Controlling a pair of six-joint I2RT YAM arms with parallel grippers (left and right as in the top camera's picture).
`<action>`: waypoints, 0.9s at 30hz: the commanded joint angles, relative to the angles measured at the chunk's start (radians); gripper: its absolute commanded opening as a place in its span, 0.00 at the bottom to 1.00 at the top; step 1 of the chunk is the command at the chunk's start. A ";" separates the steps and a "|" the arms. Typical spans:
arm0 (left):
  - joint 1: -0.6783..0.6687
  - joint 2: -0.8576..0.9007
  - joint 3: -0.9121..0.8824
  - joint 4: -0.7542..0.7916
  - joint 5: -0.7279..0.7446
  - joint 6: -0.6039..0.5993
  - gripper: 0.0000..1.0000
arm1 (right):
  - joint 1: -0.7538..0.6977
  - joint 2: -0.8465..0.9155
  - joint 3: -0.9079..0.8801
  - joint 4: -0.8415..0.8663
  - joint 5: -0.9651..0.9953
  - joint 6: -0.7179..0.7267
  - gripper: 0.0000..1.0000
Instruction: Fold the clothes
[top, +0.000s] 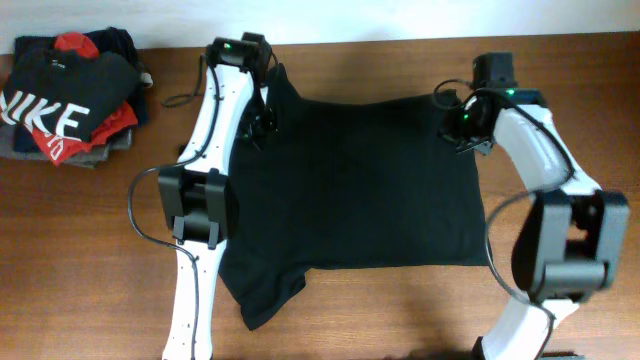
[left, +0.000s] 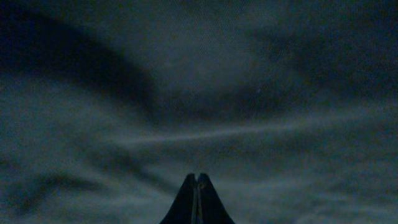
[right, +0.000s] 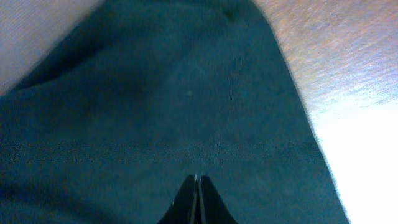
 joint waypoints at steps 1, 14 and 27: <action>-0.020 0.009 -0.111 0.056 0.062 0.000 0.01 | -0.003 0.086 -0.011 0.041 -0.023 0.071 0.04; -0.019 0.009 -0.276 0.130 0.061 0.010 0.01 | -0.003 0.179 -0.011 0.145 -0.019 0.066 0.04; 0.023 0.009 -0.276 0.066 -0.029 0.017 0.01 | -0.003 0.179 -0.012 0.159 0.138 0.129 0.04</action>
